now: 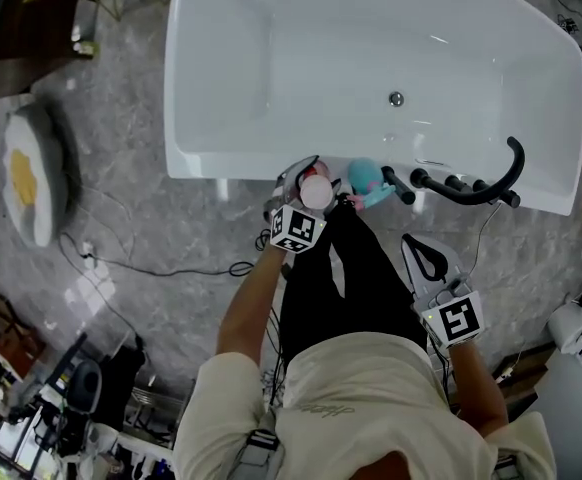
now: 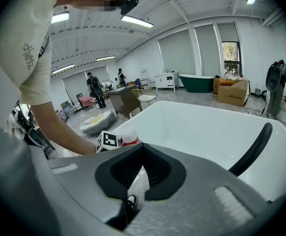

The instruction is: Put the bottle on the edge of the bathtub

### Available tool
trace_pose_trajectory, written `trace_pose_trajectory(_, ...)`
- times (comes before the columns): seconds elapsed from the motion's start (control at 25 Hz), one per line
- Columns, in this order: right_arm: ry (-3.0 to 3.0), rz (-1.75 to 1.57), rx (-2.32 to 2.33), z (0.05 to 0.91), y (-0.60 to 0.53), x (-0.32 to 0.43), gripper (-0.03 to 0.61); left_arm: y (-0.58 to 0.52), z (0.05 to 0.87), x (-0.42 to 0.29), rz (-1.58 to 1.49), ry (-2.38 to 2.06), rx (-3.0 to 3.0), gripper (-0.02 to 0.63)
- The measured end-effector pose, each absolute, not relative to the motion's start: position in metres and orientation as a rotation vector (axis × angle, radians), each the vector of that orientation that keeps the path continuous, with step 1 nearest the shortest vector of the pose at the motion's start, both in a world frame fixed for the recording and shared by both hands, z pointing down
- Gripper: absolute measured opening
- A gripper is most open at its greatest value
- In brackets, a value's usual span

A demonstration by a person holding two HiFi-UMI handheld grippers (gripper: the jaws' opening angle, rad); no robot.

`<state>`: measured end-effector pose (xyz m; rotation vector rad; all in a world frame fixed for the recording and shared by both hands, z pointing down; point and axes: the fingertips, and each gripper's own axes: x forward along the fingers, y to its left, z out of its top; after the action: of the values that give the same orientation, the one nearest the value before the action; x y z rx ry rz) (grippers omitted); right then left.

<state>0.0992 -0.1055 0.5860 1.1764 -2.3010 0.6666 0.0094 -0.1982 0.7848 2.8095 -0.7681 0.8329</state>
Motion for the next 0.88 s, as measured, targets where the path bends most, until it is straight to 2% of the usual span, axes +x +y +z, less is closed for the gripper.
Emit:
trace_pose_trajectory(0.36,-2.329,0.659,1.166,0.583,-0.107,0.096,0.002,-0.199,0.795,0.008,0.866,-0.816,2.782,0.321)
trace_pose_trajectory(0.52,-2.339,0.659,1.172,0.583,-0.105,0.096,0.000,-0.201,0.797,0.005,0.893,-0.863,2.755,0.410)
trace_pose_trajectory(0.68,-2.356,0.665,1.176,0.580,-0.104,0.094,0.001,-0.195,0.791,0.001,0.937,-0.884,2.749,0.473)
trace_pose_trajectory(0.88,-2.394,0.679,1.173,0.576,-0.104,0.086,0.001,-0.188,0.783,-0.015,0.932,-0.950,2.655,0.491)
